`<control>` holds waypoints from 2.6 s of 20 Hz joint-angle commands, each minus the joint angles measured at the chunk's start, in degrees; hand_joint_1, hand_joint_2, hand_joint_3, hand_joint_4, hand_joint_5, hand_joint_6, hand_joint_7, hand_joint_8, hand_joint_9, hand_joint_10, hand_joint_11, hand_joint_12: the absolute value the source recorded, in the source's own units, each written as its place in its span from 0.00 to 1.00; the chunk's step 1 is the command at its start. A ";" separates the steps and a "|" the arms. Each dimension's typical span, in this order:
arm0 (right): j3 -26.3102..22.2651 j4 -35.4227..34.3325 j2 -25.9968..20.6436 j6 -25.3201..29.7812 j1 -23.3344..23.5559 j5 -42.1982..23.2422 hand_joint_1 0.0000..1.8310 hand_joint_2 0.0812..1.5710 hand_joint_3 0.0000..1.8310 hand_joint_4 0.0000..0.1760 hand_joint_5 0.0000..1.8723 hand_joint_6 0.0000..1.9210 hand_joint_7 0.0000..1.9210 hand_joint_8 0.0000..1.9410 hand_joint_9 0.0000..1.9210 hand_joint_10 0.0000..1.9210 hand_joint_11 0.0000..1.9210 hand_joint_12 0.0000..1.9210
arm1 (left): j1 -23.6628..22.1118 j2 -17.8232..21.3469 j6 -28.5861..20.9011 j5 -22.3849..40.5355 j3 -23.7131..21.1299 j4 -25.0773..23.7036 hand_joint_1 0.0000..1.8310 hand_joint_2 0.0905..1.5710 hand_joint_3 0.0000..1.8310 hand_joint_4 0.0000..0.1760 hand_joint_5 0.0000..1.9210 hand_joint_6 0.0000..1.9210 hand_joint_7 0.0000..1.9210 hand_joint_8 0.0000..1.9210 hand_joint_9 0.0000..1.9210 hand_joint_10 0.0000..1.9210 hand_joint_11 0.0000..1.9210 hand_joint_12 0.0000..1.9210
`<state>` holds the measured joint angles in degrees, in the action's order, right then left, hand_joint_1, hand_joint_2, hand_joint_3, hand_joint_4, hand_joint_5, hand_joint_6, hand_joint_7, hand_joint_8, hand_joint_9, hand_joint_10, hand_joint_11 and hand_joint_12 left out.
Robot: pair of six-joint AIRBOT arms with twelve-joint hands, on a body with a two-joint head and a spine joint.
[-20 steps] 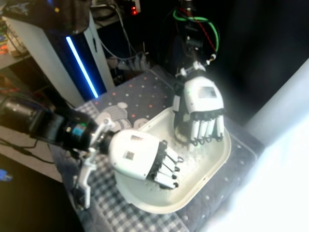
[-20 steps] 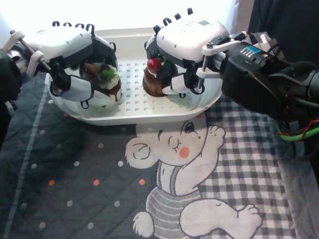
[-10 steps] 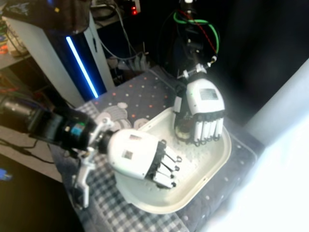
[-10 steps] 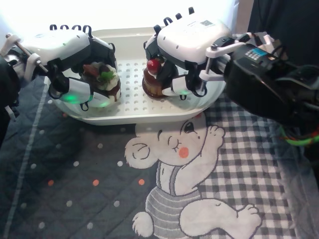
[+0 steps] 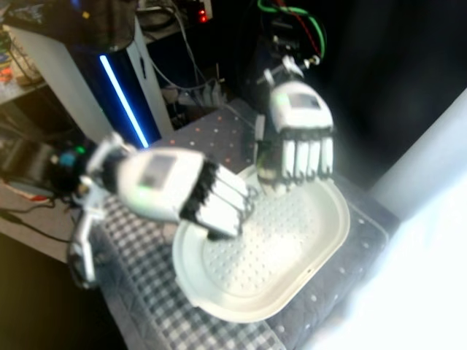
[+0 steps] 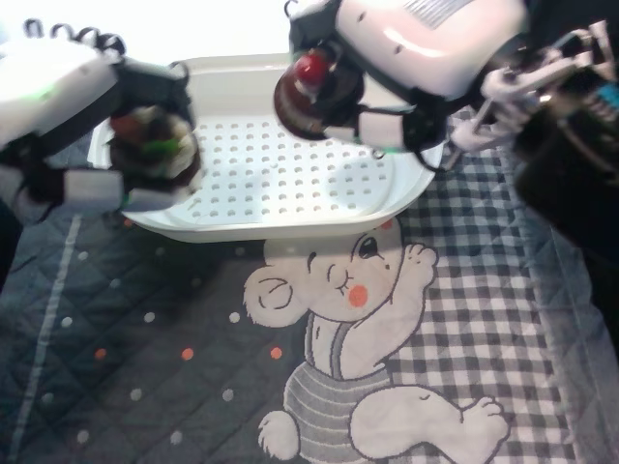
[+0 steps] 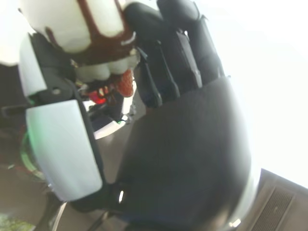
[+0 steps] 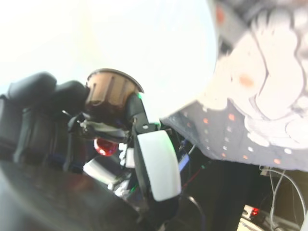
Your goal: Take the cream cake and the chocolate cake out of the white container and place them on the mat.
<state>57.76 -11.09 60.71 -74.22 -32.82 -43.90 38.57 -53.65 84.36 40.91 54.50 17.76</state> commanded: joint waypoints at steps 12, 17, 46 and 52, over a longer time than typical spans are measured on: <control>-12.83 4.18 -7.90 -0.10 -10.50 -11.85 0.76 0.67 0.00 0.00 0.52 0.47 0.63 0.32 0.46 0.67 0.38 0.78 | 10.67 9.78 -0.07 18.64 -14.33 -4.27 0.64 0.74 0.00 0.07 0.41 0.65 0.47 0.60 0.35 0.51 0.19 0.81; -15.48 -0.79 -8.04 -0.09 -18.81 -12.14 0.70 0.67 0.00 0.00 0.55 0.45 0.56 0.48 0.43 0.62 0.28 0.84 | 15.73 9.67 -0.11 19.53 -18.42 -1.57 0.64 0.76 0.00 0.00 0.38 0.68 0.45 0.66 0.35 0.60 0.21 0.85; -20.97 -3.80 -14.03 5.05 -28.16 -32.25 0.34 0.50 0.02 0.00 0.24 0.45 0.27 0.52 0.23 0.64 0.12 0.85 | 27.79 8.75 -17.92 34.73 -16.52 2.60 0.05 0.71 0.00 0.27 0.26 0.01 0.29 0.03 0.13 0.45 0.02 0.79; -15.24 -5.99 -17.70 12.20 -28.16 -45.49 0.46 0.67 0.10 0.00 0.19 0.73 0.28 0.73 0.25 0.76 0.15 0.94 | 25.57 14.01 -17.91 49.89 -14.34 4.03 0.30 0.81 0.00 0.00 0.40 0.01 0.44 0.04 0.34 0.36 0.25 0.70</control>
<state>42.59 -18.24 43.11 -62.59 -61.47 -80.75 64.79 -39.42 66.63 80.93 39.88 22.48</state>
